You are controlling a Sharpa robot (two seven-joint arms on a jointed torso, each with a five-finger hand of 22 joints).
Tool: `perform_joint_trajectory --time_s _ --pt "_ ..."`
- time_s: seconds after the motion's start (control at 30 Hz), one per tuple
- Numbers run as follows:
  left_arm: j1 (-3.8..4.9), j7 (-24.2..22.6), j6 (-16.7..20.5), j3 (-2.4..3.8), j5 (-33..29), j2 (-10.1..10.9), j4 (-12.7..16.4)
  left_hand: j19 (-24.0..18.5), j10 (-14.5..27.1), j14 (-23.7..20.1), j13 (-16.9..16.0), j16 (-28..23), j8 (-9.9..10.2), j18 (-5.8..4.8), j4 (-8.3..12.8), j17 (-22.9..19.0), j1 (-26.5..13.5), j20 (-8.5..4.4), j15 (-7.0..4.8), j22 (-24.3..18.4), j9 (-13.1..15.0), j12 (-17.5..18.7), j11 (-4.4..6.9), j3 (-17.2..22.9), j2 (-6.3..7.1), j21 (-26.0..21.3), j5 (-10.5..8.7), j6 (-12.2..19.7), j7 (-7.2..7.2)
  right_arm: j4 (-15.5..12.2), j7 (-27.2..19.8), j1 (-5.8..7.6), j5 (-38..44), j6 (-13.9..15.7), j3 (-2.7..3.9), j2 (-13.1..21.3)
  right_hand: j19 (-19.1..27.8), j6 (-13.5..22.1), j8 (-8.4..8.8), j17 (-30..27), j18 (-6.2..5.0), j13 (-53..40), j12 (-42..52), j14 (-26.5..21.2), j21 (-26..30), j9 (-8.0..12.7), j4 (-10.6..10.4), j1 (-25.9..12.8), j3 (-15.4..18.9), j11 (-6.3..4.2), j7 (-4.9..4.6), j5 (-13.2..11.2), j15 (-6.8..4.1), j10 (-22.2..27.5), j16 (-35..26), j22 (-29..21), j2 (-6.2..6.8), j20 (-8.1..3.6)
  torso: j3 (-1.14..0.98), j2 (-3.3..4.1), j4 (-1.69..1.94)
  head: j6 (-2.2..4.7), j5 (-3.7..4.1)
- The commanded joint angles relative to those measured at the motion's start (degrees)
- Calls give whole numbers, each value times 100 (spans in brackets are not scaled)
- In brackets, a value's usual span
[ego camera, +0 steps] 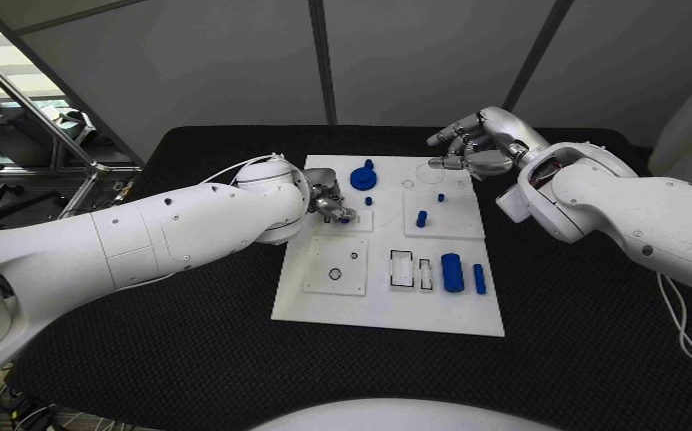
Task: Assemble the parts on the task board
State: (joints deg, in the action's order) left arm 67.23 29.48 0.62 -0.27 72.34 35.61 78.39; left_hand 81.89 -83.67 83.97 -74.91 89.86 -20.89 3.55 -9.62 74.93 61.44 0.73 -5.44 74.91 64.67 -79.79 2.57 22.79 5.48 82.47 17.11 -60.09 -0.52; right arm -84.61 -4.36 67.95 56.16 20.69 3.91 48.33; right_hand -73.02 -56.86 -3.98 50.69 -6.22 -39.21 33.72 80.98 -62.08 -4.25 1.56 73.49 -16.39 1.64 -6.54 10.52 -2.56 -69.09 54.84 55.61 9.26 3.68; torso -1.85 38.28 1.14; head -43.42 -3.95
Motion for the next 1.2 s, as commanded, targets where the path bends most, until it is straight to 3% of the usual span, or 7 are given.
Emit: perform_joint_trajectory --time_s 0.03,0.53,0.6,0.67,0.8,0.97,1.2 --pt "-4 117 -92 -5 -33 -7 -24 36 -302 603 -1118 14 20 -68 -46 1507 -11 3 -42 404 12 -31 23 -6 12 26 -36 -19 -15 -4 -58 11 -19 12 5 -4 -43 -38 24 -5 -107 7 31 29 24 10 -31 -55 2 -12 10 24 -4 -19 -20 -5 -19 7 2 -1 2 -2 4" --pt "-3 131 -9 -5 -35 -34 -79 59 -314 603 -1132 14 20 -76 -238 1507 -41 -8 -53 439 76 -58 25 -149 57 42 -157 -52 -12 0 -58 11 -19 14 5 1 -43 -37 24 -6 -107 9 32 29 30 10 -33 -63 2 -12 10 27 -4 -16 -26 -10 -20 7 5 -3 5 -2 18" --pt "-4 129 -1 -4 -35 -28 -75 62 -315 603 -1133 14 22 -77 -316 1507 -70 -9 -53 445 95 -60 25 -215 85 43 -282 -64 -14 0 -59 11 -19 14 5 3 -43 -37 24 -6 -107 9 32 29 30 10 -33 -63 2 -12 10 27 -4 -16 -26 -10 -20 7 6 -3 7 -1 21" --pt "-4 124 21 -3 -35 -15 -63 66 -316 603 -1135 14 29 -78 -459 1507 -128 -9 -51 453 123 -61 22 -347 132 44 -607 -83 -18 0 -60 11 -19 14 5 4 -41 -37 25 -9 -109 10 33 28 37 10 -35 -70 3 -11 9 28 -3 -15 -33 -17 -19 7 6 -2 9 1 22" --pt "-4 116 70 6 -36 10 -33 73 -318 603 -1139 14 47 -79 -684 1507 -197 -8 -50 467 159 -66 16 -559 164 44 -1034 -109 -25 4 -63 11 -19 15 5 5 -41 -37 25 -9 -109 10 33 28 37 10 -35 -70 3 -11 9 28 -3 -15 -33 -17 -19 7 7 -6 7 3 18" --pt "-6 106 126 101 -89 21 -5 82 -323 603 -1145 14 73 -82 -718 1507 -292 -9 -52 484 185 -78 15 -747 143 48 -1255 -127 -24 20 -68 11 -19 15 5 1 -40 -35 26 -11 -110 12 34 28 45 10 -39 -80 5 -11 8 28 -2 -13 -39 -24 -19 7 10 -2 6 2 19" --pt "-8 87 185 264 -119 32 45 81 -322 603 -1145 14 82 -81 -721 1507 -328 -10 -53 483 196 -76 15 -810 137 45 -1300 -133 -23 49 -76 10 -19 15 5 -12 -40 -35 26 -11 -110 12 34 28 45 10 -39 -80 5 -11 8 28 -2 -13 -39 -24 -19 7 6 -2 4 10 17"
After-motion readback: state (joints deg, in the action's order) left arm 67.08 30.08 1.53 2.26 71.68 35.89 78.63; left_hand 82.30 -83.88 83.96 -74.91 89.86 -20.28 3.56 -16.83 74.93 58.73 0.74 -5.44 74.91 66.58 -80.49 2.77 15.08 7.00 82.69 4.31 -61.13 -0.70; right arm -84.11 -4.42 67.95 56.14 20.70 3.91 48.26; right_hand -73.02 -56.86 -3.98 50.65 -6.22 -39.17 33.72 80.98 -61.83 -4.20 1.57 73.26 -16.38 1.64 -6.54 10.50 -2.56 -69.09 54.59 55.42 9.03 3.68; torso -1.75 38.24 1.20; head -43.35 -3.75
